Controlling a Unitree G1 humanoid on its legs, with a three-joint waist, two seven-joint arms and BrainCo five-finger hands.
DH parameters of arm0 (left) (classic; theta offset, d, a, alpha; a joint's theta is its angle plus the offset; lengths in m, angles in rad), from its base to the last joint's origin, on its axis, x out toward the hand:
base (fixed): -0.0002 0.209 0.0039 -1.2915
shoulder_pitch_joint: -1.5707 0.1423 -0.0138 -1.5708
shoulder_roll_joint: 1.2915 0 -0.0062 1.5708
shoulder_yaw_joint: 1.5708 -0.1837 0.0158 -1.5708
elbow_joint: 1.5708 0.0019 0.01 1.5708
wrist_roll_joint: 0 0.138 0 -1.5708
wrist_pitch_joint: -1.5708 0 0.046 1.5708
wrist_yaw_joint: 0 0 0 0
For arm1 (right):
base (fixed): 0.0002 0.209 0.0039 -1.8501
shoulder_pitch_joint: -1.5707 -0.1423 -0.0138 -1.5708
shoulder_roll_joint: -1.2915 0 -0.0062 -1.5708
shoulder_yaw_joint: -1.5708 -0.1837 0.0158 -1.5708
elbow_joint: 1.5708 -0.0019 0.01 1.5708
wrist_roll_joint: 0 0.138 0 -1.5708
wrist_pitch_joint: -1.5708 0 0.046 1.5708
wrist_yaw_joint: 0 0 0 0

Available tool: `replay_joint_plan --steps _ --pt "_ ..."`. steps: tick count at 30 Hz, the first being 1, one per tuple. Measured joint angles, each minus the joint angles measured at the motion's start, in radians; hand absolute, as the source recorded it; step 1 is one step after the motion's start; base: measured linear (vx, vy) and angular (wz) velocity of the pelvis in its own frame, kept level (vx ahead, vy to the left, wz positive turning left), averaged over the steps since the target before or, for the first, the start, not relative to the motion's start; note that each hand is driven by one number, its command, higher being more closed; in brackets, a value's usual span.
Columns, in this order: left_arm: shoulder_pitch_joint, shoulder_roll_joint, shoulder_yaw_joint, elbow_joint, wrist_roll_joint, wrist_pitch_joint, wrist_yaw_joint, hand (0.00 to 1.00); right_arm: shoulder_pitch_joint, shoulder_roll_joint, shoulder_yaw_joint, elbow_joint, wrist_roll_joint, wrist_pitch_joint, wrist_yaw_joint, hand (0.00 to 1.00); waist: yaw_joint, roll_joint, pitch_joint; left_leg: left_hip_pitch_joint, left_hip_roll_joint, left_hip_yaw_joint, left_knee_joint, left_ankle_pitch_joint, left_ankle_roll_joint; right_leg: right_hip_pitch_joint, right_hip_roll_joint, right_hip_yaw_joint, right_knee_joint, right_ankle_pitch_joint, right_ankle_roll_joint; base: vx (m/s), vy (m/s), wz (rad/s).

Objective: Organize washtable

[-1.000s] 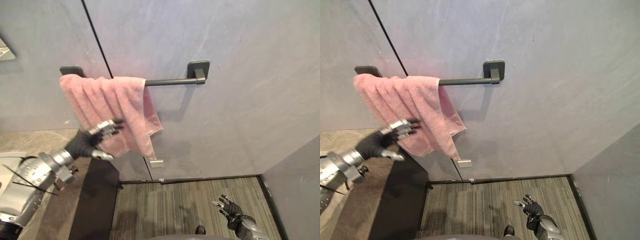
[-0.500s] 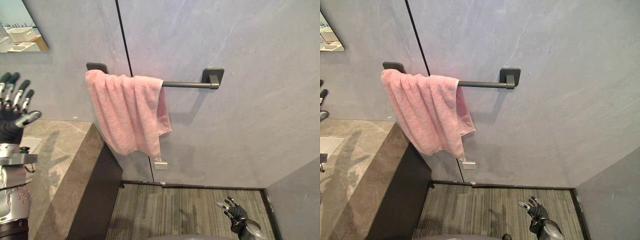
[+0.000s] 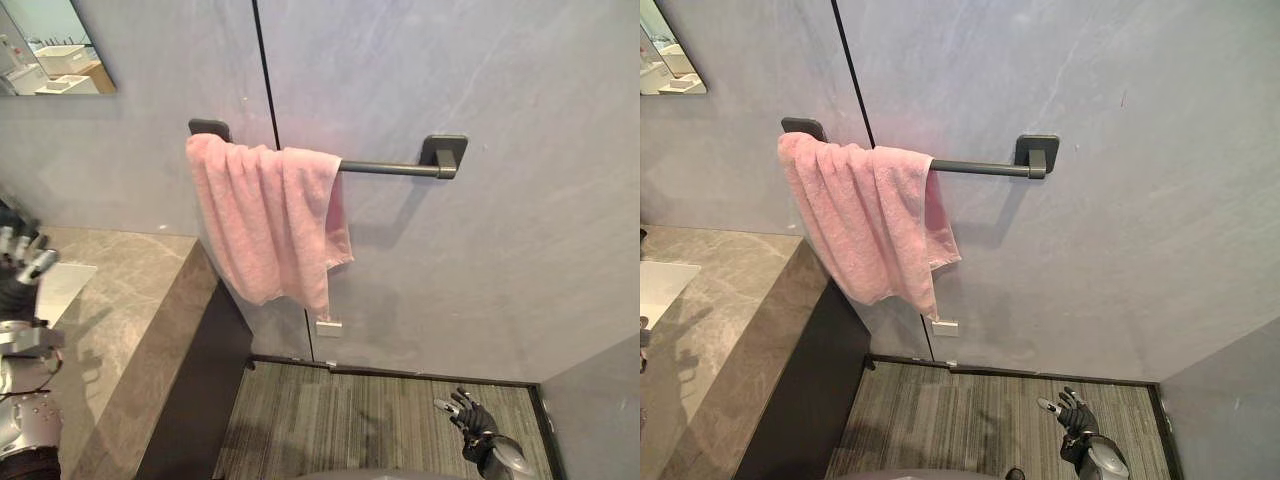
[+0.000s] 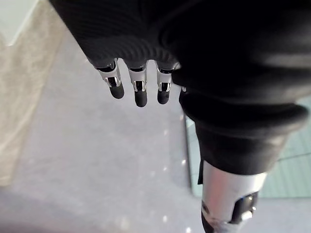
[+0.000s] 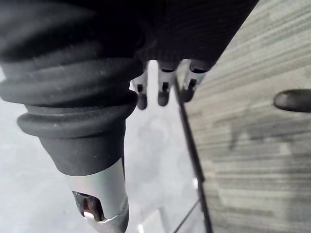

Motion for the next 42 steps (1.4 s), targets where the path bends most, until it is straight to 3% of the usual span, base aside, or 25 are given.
replay_joint_plan --steps 5,9,15,28,38,39,42 --pt "-0.018 0.079 -0.157 0.004 0.034 0.048 -0.047 0.00 -0.001 -0.011 0.041 -0.016 0.001 0.002 0.016 0.00 -0.018 -0.005 0.011 -0.014 0.000 0.015 0.000 0.000 0.000 -0.022 0.001 0.018 0.000 0.000 0.000 0.00 -0.001 -0.08" --pt "-0.056 0.102 -0.217 0.009 0.051 0.060 -0.065 0.00 -0.006 -0.012 0.049 -0.016 0.002 0.004 0.017 0.00 -0.028 -0.006 0.027 -0.017 0.000 0.036 0.000 -0.001 -0.001 -0.034 0.002 0.034 0.000 0.000 0.000 0.01 -0.002 -0.13" --pt "-0.121 0.146 -0.313 0.008 0.069 0.068 -0.084 0.00 -0.020 -0.020 0.082 -0.017 0.006 0.009 0.017 0.00 -0.032 0.012 0.048 -0.021 0.002 0.061 0.005 -0.001 -0.002 -0.056 0.005 0.054 0.000 0.001 -0.001 0.03 -0.012 -0.11" --pt "-0.159 0.150 -0.318 0.007 0.074 0.066 -0.021 0.00 -0.021 -0.018 0.109 -0.057 0.020 0.014 0.017 0.00 -0.030 -0.002 0.060 -0.054 0.011 0.093 0.006 -0.006 -0.006 -0.106 0.010 0.085 0.000 0.013 -0.004 -0.03 -0.017 -0.07" --pt "-0.156 0.140 -0.318 0.008 0.120 0.066 -0.013 0.00 -0.010 -0.018 0.109 -0.095 0.019 0.015 0.018 0.00 -0.030 -0.003 0.061 -0.063 0.017 0.113 0.006 -0.007 -0.009 -0.123 0.012 0.101 0.000 0.015 -0.006 -0.01 -0.009 -0.05" --pt "-0.156 0.135 -0.318 0.008 0.130 0.066 -0.012 1.00 -0.009 -0.018 0.109 -0.095 0.019 0.015 0.018 0.00 -0.030 -0.003 0.062 -0.062 0.017 0.114 0.006 -0.007 -0.009 -0.123 0.011 0.101 0.000 0.016 -0.006 0.00 0.000 0.00" --pt "-0.146 0.134 -0.318 0.008 0.148 0.067 -0.009 1.00 -0.007 -0.018 0.109 -0.095 0.018 0.017 0.018 0.00 -0.035 -0.004 0.062 -0.062 0.017 0.116 0.006 -0.008 -0.009 -0.123 0.011 0.103 0.000 0.016 -0.006 -0.03 -0.010 -0.01"
